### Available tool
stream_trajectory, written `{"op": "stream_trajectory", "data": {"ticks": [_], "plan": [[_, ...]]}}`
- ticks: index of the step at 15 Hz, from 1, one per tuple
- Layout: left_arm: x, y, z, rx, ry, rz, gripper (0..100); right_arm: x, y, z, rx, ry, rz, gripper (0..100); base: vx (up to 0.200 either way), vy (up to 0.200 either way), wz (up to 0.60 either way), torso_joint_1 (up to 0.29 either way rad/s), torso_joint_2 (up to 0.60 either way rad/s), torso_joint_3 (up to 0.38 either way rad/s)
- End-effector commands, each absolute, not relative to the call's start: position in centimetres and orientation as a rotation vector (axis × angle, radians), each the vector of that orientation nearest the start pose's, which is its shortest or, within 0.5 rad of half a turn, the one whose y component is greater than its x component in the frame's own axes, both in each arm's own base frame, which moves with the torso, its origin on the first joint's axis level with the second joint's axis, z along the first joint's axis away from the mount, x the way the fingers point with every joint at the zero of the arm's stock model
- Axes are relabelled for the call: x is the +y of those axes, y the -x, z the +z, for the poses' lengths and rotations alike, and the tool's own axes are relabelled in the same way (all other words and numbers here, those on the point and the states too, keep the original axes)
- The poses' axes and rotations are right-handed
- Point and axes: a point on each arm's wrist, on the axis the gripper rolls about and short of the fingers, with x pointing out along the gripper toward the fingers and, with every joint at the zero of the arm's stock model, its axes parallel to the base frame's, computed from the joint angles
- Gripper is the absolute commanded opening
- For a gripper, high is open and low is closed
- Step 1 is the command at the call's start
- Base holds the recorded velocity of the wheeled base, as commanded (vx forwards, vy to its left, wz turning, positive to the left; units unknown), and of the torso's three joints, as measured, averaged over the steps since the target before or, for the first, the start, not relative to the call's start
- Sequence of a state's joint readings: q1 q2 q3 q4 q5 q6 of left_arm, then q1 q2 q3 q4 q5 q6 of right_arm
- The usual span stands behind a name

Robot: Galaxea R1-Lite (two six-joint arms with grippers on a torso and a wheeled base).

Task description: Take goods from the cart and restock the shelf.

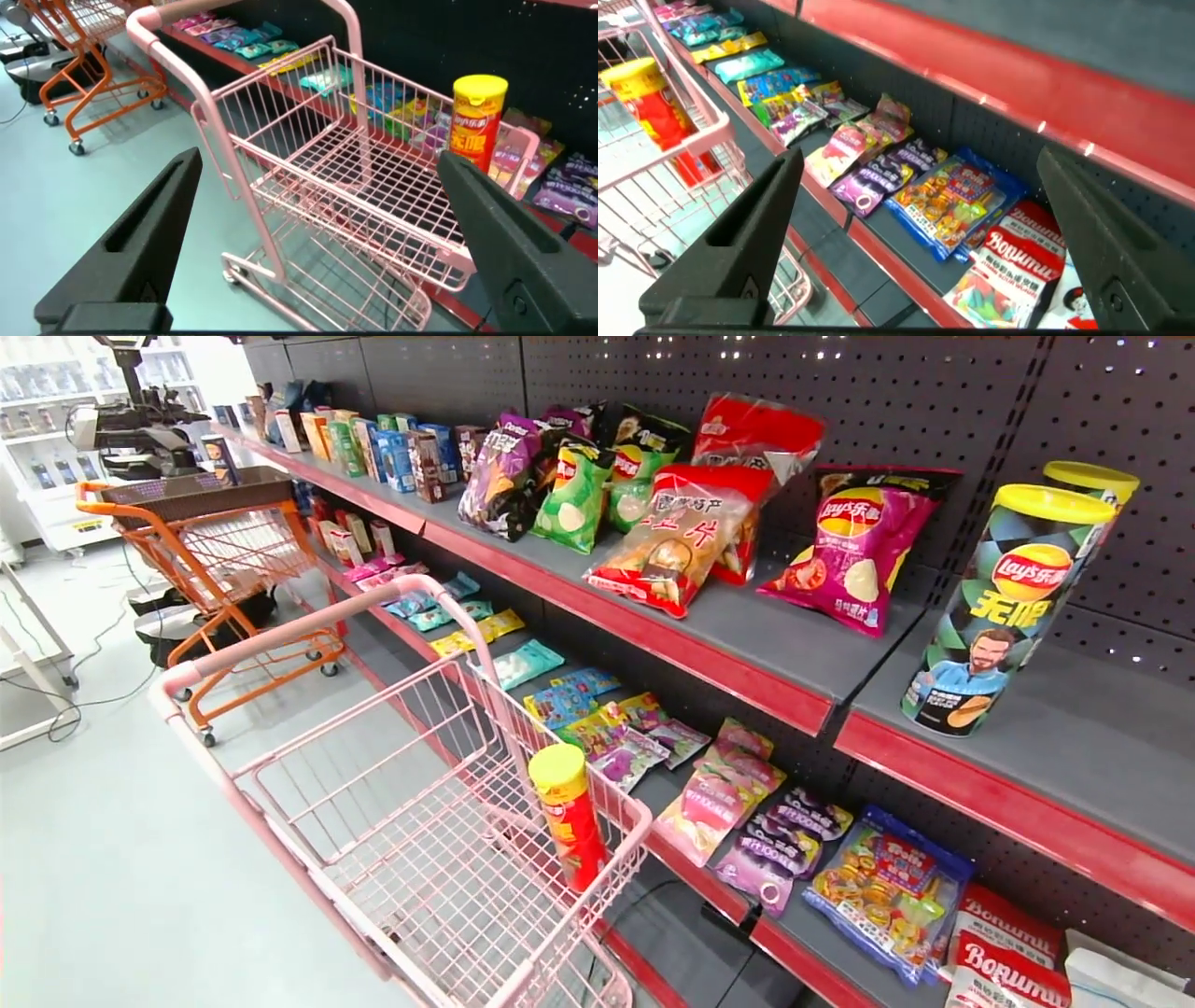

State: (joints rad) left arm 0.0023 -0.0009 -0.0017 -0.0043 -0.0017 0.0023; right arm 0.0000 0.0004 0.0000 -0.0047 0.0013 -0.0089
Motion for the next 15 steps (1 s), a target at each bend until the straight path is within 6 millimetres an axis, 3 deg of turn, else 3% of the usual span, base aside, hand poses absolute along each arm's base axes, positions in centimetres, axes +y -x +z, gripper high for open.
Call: {"op": "stream_trajectory", "data": {"ticks": [1, 12, 15], "plan": [[-0.01, 2.29, 7.64, -0.006, -0.002, 0.002, 100, 0.0, 2.28, 7.6, -0.005, 0.009, 0.002, 100, 0.0, 0.0, 0.0, -0.198, 0.53, 0.334], [-0.02, 2.29, 7.62, -0.005, -0.005, -0.002, 100, 0.0, 2.28, 7.6, -0.005, 0.008, 0.002, 100, 0.0, 0.0, 0.0, -0.164, 0.52, 0.355], [-0.02, 2.29, 7.62, -0.005, -0.005, -0.002, 100, 0.0, 2.28, 7.6, -0.005, 0.006, 0.002, 100, 0.0, 0.0, 0.0, -0.036, 0.17, 0.129]]}}
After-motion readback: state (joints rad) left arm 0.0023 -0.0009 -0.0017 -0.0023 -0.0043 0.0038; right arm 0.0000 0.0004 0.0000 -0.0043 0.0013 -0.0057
